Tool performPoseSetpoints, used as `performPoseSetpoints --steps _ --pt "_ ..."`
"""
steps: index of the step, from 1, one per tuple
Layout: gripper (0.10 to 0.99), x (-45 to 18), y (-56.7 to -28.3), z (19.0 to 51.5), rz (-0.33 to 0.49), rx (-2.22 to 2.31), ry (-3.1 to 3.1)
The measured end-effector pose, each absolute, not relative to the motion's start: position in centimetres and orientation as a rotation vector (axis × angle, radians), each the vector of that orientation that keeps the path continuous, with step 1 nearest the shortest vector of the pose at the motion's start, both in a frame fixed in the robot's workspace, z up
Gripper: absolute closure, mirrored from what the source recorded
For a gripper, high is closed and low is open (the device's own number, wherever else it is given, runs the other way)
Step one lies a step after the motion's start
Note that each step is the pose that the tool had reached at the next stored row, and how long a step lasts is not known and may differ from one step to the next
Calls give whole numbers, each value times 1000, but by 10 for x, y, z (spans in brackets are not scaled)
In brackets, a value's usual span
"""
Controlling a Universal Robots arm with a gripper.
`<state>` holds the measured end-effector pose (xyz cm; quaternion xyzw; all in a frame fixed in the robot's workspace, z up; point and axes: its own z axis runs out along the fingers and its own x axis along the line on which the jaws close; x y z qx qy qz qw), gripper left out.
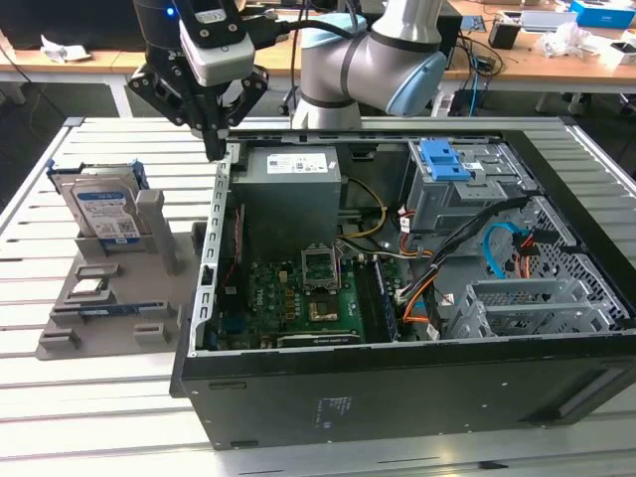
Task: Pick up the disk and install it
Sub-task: 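Reach for the disk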
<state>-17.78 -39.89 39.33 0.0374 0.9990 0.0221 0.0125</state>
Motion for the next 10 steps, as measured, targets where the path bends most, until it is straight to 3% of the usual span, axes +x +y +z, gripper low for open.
performPoseSetpoints --steps 10 --pt "980 -208 -399 393 69 116 3114"
